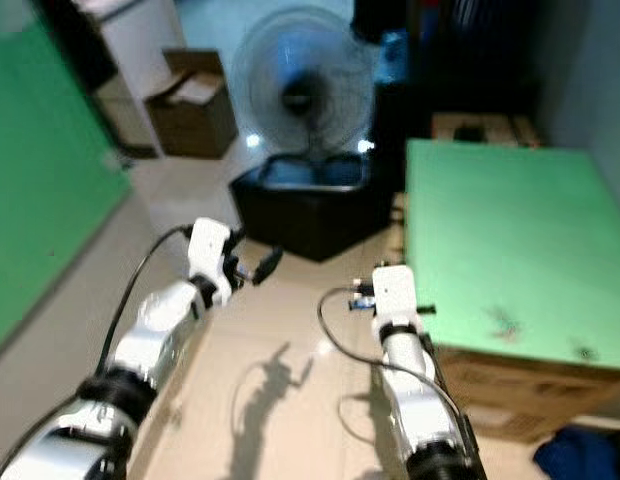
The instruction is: Hang keys on a hook
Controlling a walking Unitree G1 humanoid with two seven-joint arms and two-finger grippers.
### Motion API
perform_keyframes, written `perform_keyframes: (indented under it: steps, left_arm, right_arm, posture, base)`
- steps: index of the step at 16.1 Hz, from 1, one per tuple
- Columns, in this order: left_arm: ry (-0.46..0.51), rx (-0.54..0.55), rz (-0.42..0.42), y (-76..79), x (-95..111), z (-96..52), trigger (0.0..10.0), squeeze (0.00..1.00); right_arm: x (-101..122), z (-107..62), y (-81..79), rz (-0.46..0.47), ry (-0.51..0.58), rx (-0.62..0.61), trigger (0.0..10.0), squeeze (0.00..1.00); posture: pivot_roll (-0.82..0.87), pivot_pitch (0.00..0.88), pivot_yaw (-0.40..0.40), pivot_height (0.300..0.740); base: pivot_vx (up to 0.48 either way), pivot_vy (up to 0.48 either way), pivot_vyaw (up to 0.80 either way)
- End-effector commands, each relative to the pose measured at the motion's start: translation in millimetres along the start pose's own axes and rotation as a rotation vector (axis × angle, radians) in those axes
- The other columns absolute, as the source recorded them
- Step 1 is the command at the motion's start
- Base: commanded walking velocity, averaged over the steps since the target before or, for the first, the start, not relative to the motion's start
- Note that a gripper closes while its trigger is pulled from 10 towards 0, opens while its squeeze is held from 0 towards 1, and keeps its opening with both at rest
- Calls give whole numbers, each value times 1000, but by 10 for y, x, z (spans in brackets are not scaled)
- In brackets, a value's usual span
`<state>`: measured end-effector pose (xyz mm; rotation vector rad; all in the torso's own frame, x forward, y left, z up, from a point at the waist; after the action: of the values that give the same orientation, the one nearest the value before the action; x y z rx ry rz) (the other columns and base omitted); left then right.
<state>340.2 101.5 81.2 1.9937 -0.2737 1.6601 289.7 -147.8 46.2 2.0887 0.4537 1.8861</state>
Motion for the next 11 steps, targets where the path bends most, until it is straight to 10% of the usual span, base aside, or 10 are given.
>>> perform_keyframes:
  steps: [1,11]
  left_arm:
    - [-11,31,28,-78,-17,-48,10000,0]
    - [27,96,39,-68,8,-59,10000,0]
  right_arm:
    - [81,27,-48,-6,29,13,0,0]
    - [171,174,-75,-22,47,43,0,0]
  posture:
    - [-171,0,99,740]
    - [-118,0,62,740]
  base:
    - [0,0,800]
    - [0,-96,784]
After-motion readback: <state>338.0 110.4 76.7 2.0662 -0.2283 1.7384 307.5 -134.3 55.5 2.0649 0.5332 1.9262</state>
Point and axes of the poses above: a point about 5 cm out from each wrist's last joint towards the gripper, its own z axis pointing out of the wrist towards the gripper, its own x axis along the axis of the wrist's last joint, y = z × x, the point moved 1 cm from there along z, pointing out of the wrist towards the gripper, and after that the axes turned 14 degrees about -z, right-handed, at the moved point
